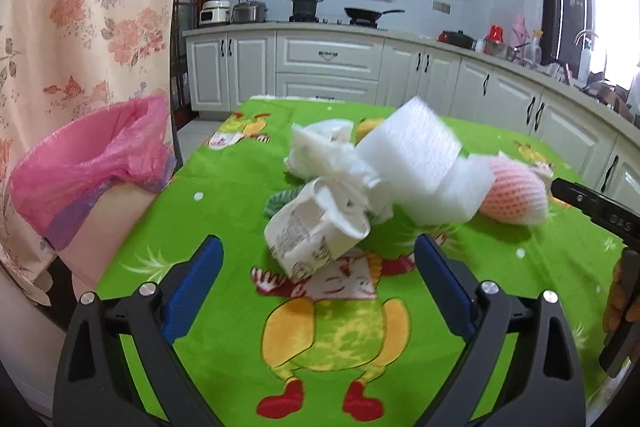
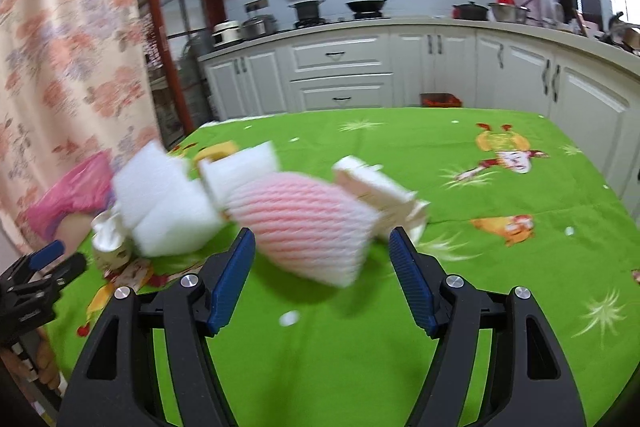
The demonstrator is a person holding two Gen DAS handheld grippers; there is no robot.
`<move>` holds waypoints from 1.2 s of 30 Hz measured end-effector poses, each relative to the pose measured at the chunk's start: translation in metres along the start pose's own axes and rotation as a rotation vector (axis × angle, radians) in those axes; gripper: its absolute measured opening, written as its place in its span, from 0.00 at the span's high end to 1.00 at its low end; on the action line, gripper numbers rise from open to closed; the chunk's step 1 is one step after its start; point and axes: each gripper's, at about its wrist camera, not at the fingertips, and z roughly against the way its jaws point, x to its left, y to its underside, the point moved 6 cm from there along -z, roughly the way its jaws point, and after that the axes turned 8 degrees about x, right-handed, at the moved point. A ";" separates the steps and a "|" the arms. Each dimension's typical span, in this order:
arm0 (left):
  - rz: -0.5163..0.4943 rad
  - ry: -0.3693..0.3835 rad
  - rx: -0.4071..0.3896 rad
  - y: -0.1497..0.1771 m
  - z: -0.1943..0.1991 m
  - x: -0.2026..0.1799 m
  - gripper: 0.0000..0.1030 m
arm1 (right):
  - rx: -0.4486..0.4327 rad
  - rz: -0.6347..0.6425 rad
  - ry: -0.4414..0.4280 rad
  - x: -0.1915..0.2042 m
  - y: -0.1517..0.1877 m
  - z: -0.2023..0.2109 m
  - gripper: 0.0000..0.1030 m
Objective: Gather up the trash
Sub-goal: 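Grasp the white printed paper cup with the right gripper, then grasp a pink foam fruit net with the left gripper while the right gripper holds the paper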
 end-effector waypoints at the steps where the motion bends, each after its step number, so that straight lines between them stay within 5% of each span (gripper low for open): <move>1: -0.009 0.003 -0.015 -0.003 0.003 -0.004 0.10 | -0.004 -0.004 0.008 -0.005 -0.003 -0.001 0.35; 12: -0.109 0.107 -0.037 -0.010 0.007 -0.070 0.10 | 0.076 -0.003 0.060 -0.055 -0.027 -0.039 0.36; 18: -0.174 0.149 -0.032 -0.009 0.000 -0.106 0.10 | 0.182 0.040 0.054 -0.051 -0.025 -0.070 0.48; 23: -0.203 0.158 -0.020 -0.005 -0.007 -0.119 0.10 | 0.217 0.049 -0.030 -0.039 -0.020 -0.077 0.79; 36: -0.153 0.148 0.033 0.009 -0.013 -0.099 0.10 | 0.233 0.033 -0.240 0.028 0.035 -0.011 0.81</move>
